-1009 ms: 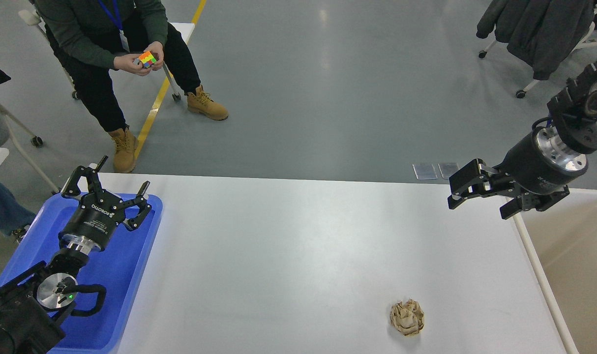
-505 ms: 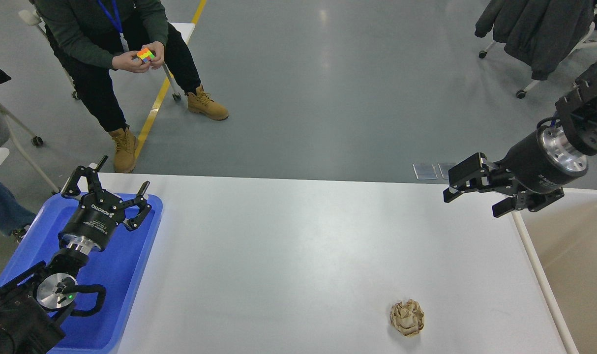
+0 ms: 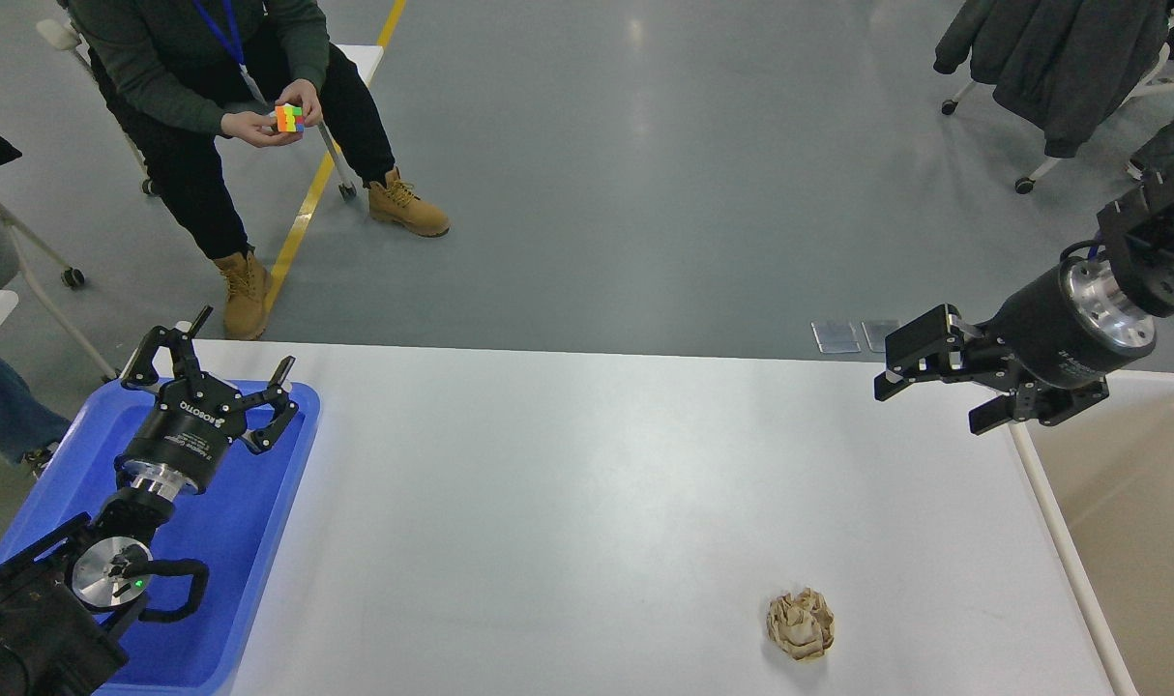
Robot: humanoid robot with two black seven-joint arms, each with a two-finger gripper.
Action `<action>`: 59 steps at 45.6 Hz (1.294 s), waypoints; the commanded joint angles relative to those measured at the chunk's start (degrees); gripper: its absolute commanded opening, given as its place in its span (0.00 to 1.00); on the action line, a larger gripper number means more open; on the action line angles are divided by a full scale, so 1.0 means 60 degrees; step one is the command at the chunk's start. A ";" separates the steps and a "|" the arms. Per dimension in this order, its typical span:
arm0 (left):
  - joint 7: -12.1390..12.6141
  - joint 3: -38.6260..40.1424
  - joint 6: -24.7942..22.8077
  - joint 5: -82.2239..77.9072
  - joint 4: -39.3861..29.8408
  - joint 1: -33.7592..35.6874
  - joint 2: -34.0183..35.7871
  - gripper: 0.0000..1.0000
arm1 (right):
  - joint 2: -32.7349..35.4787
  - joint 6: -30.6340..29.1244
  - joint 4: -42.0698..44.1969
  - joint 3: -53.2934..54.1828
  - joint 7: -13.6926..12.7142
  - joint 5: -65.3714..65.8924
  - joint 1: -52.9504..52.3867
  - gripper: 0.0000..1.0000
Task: Tidy desktop
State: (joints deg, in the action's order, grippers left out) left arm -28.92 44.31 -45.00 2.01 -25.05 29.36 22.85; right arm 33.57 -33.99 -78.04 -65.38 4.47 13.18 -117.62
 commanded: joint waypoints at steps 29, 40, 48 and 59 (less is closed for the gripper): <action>0.0000 0.0012 0.0000 0.0001 0.0000 0.0000 0.0000 0.99 | -0.3735 0.2778 0.0249 0.0203 0.0016 0.0558 0.3430 1.00; 0.0000 -0.0003 0.0000 0.0001 0.0000 0.0000 0.0000 0.99 | -0.3545 0.2852 0.0176 0.0277 -0.0013 -0.0746 0.3870 1.00; 0.0000 -0.0003 0.0000 0.0001 0.0000 0.0000 0.0000 0.99 | -0.3618 0.3378 0.0190 0.0291 -0.0013 -0.0732 0.4397 1.00; 0.0000 0.0012 0.0000 0.0001 0.0000 0.0014 0.0000 0.99 | -0.4042 0.4564 0.0278 0.0335 0.0001 -0.0688 0.5174 1.00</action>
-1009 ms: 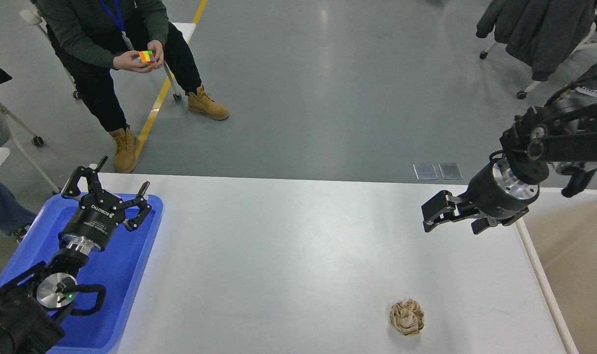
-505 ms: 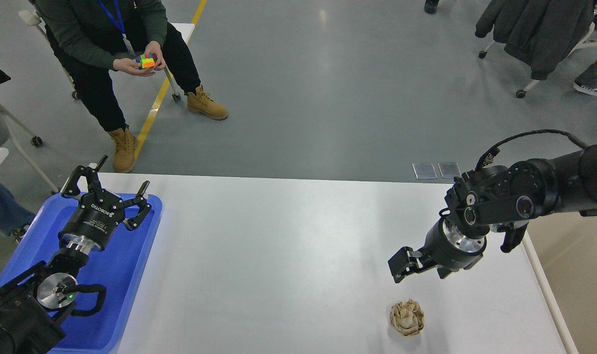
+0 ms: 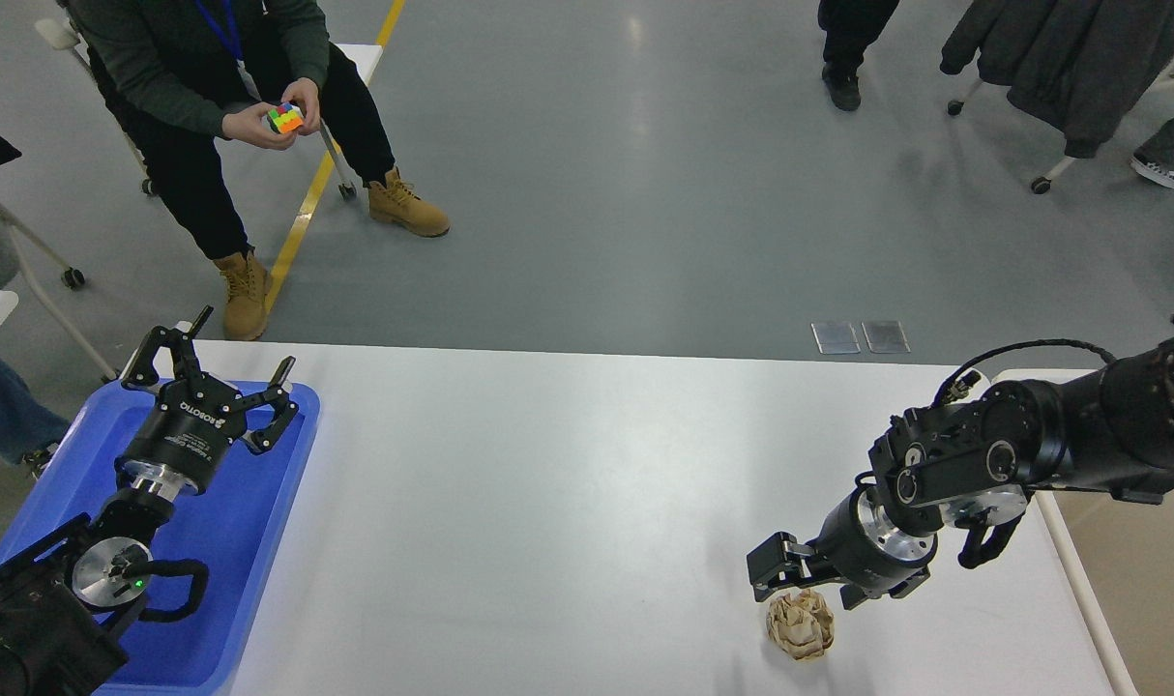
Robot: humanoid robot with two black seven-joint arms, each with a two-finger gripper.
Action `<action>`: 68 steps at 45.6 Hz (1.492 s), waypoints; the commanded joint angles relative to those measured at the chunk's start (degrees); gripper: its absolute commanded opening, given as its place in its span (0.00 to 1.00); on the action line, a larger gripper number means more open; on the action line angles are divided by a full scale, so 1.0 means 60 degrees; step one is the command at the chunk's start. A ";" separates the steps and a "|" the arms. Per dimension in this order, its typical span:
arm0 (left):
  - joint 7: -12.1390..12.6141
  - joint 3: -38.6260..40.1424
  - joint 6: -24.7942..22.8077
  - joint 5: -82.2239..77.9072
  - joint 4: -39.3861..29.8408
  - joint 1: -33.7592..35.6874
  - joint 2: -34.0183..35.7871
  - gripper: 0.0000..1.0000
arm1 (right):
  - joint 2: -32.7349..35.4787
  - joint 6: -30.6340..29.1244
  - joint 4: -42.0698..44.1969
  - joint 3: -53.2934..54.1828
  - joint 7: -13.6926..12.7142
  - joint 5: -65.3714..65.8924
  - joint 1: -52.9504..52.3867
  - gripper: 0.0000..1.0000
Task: Tidy desktop
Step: 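Lower the open right gripper down onto the beige crumpled piece, then close the right gripper around the beige crumpled piece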
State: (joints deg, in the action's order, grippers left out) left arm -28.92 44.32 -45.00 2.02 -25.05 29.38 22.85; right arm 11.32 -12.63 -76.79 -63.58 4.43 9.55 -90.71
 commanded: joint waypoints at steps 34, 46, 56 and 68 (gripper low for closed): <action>0.0000 0.0011 0.0000 0.0000 0.0000 -0.0003 0.0000 0.99 | -0.0701 0.2603 0.0171 -0.0126 0.0023 0.0210 0.1333 1.00; 0.0000 0.0011 0.0000 0.0000 0.0000 -0.0003 0.0000 0.99 | -0.0832 0.2881 0.0288 -0.0141 0.0009 0.0723 0.1641 1.00; 0.0000 0.0011 0.0000 0.0000 0.0000 -0.0003 0.0000 0.99 | -0.0993 0.3276 0.0391 -0.0331 0.0023 0.1147 0.1861 0.98; 0.0000 0.0011 0.0000 0.0000 0.0000 -0.0003 0.0000 0.99 | -0.1272 0.3643 0.0405 -0.0829 0.0052 0.1953 0.1861 0.81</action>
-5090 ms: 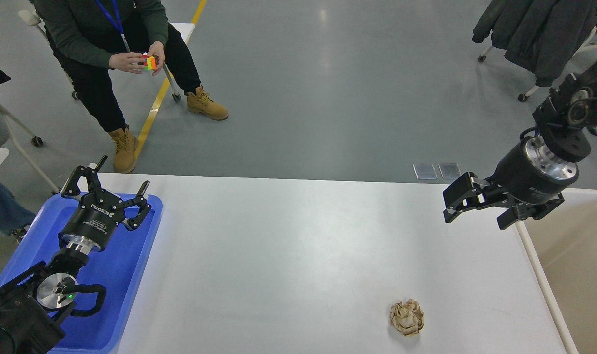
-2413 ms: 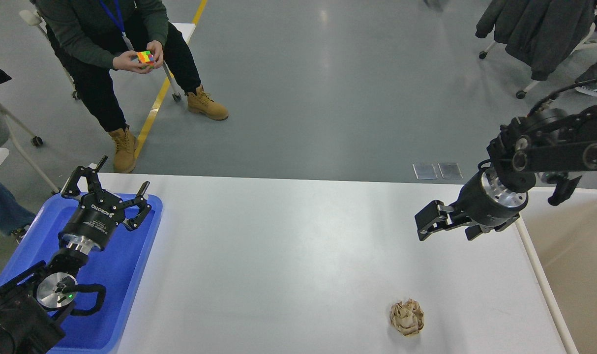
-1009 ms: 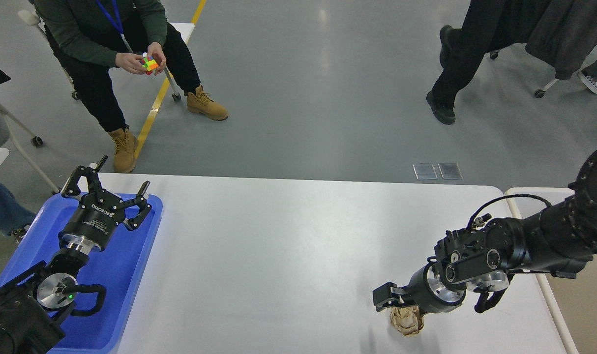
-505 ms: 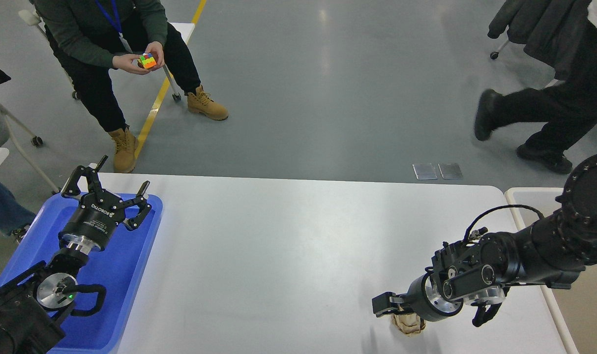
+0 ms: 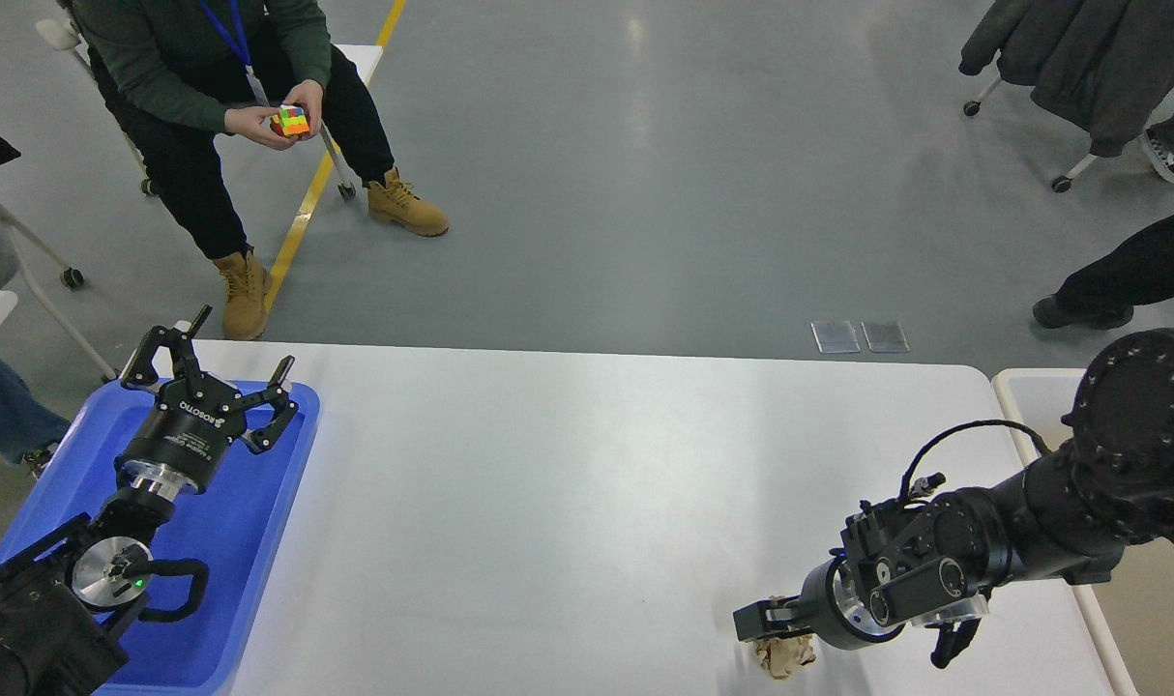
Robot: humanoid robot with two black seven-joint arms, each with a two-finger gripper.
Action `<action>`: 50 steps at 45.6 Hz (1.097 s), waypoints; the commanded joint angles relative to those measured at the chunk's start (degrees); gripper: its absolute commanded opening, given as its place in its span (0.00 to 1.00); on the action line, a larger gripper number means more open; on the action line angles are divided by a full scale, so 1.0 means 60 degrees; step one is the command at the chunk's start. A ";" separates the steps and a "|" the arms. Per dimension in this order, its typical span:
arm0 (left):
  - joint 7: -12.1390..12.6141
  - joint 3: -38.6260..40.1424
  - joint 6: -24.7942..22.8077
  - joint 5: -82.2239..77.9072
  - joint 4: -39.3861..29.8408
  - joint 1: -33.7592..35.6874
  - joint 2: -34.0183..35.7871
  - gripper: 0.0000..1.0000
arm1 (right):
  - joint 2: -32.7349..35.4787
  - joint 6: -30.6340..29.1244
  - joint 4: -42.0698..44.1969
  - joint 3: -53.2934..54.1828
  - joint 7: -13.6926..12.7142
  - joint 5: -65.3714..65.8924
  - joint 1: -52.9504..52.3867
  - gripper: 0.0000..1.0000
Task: Tidy desktop
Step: 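Close the right gripper around the beige crumpled piece, then lift the held piece and carry it over the white bin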
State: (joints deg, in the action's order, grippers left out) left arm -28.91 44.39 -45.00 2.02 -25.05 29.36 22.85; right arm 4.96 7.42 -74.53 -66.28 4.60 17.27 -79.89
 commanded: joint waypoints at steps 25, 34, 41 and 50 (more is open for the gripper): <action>0.0000 0.0000 0.0000 0.0000 0.0000 -0.0001 0.0000 0.99 | -0.0432 0.0141 -0.0264 -0.1125 0.0024 0.1209 -0.0439 0.00; 0.0000 0.0000 0.0000 0.0000 0.0000 0.0013 0.0000 0.99 | -0.0300 0.0038 -0.0513 -0.1125 0.0024 0.1209 -0.0820 0.00; 0.0000 0.0000 0.0000 0.0000 0.0000 -0.0001 0.0000 0.99 | 0.0270 -0.0123 -0.1142 -0.1052 0.0053 0.1209 -0.1640 0.00; 0.0000 0.0000 0.0000 0.0000 0.0000 -0.0001 0.0000 0.99 | 0.1384 -0.1220 -0.1685 -0.0979 0.0068 0.1209 -0.3411 0.00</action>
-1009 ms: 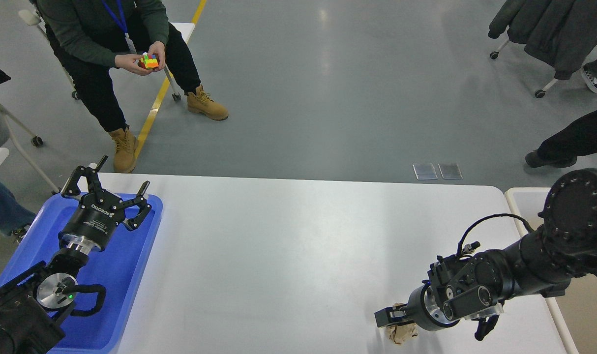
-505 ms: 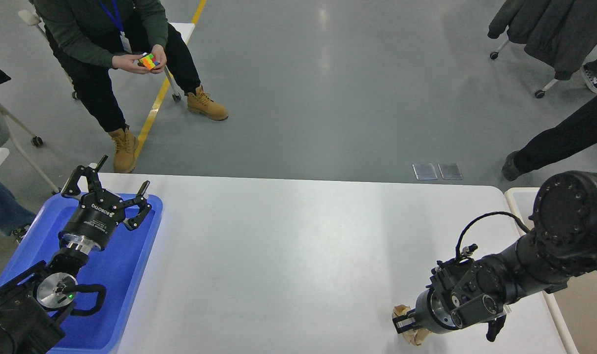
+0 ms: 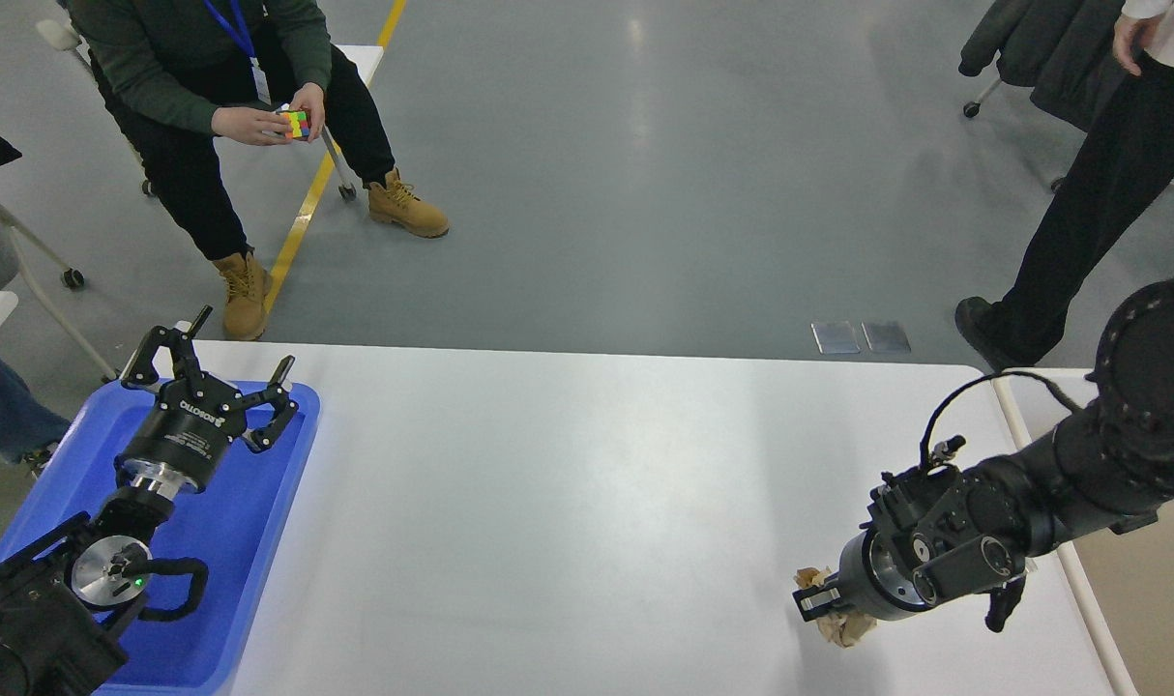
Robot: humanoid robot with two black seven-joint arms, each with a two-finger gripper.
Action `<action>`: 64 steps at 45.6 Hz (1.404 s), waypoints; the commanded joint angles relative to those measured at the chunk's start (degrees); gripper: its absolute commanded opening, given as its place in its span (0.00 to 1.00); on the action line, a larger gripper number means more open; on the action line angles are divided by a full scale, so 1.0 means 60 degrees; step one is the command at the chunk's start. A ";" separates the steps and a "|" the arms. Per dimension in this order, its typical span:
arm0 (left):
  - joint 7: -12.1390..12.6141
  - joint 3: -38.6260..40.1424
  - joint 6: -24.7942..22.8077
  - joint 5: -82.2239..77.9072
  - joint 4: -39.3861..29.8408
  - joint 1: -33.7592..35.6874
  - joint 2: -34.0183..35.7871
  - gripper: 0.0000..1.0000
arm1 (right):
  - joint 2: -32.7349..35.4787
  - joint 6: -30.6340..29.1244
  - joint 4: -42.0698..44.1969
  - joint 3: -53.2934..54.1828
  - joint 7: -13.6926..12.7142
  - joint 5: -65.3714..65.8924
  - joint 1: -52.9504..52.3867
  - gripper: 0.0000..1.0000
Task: Tidy desktop
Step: 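Lift the held piece and carry it over the white bin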
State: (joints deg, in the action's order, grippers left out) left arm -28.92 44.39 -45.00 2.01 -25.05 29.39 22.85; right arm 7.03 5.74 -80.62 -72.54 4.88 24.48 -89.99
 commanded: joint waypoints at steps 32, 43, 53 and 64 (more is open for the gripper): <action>0.0001 0.0000 0.0000 0.0002 0.0000 -0.0006 0.0000 0.99 | 0.2622 -0.5423 -0.1300 0.0108 0.0021 -0.0037 -0.7104 0.00; 0.0001 0.0000 0.0000 0.0002 0.0000 -0.0006 0.0000 0.99 | 0.2710 -0.6317 -0.1300 0.0137 0.0036 -0.0051 -0.8144 0.00; 0.0001 0.0000 0.0000 0.0002 0.0000 -0.0006 0.0000 0.99 | 0.2857 -0.6933 -0.1300 0.0254 0.0036 -0.0037 -0.8760 0.00; 0.0001 0.0000 0.0000 0.0002 0.0000 -0.0006 0.0000 0.99 | 0.3047 -0.7124 -0.1300 0.0269 0.0036 -0.0022 -0.8849 0.00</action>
State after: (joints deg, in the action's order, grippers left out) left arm -28.92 44.39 -45.00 2.02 -25.05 29.35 22.85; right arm 24.33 -34.81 -88.40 -71.16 5.09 24.25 -141.22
